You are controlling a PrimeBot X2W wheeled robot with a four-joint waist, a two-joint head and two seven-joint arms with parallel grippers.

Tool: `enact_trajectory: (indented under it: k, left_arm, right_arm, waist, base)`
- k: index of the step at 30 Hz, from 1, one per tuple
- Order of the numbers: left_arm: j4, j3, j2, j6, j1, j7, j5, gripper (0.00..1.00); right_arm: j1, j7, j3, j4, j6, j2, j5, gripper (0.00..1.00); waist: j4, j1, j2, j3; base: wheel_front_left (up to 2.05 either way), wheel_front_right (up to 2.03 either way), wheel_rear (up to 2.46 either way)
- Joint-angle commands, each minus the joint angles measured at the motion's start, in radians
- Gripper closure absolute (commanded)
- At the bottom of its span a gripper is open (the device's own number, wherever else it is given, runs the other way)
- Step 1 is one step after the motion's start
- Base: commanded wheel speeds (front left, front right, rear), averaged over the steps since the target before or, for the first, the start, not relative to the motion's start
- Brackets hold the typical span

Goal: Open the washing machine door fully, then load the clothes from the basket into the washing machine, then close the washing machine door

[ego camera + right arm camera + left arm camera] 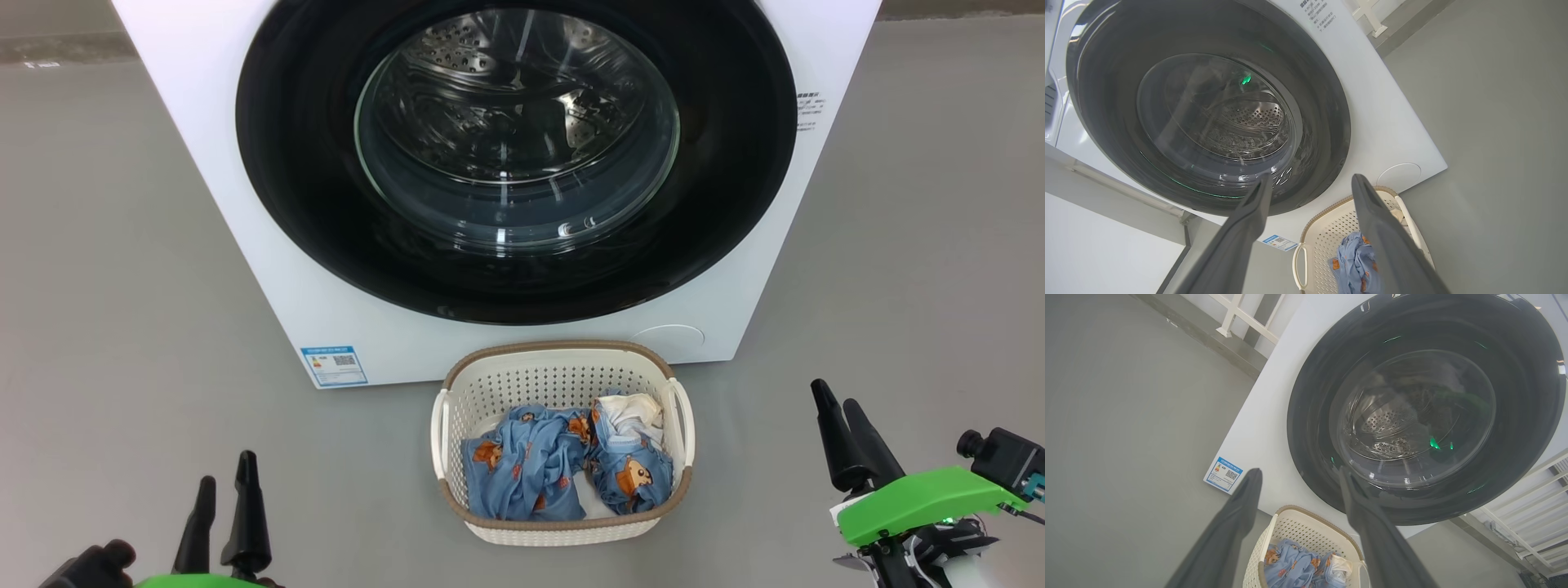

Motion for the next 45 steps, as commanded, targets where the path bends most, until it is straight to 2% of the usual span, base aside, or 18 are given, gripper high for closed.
enact_trajectory:
  k: [1,18,45]
  left_arm:
    - [-0.034,0.014,0.018,0.004,-0.042,-0.016,0.041,0.0]
    - [-0.045,0.002,0.025,0.013,-0.05,-0.066,0.257,0.0]
    - [-0.037,-0.002,0.04,0.026,-0.061,-0.14,0.569,0.0]
  right_arm:
    - [-0.046,-0.017,0.019,-0.023,0.004,-0.023,-0.038,0.0]
    - [-0.063,-0.068,0.08,-0.01,0.004,-0.064,-0.177,0.0]
    - [-0.033,-0.142,0.073,-0.007,0.006,-0.096,-0.412,0.0]
  waist:
    - [0.001,0.0,0.0,0.0]
    - [0.016,0.0,0.0,0.004]
    - [0.018,0.0,0.0,0.004]
  base:
    - [0.0,0.0,0.0]
    - [0.0,0.0,0.0]
    - [0.0,0.0,0.0]
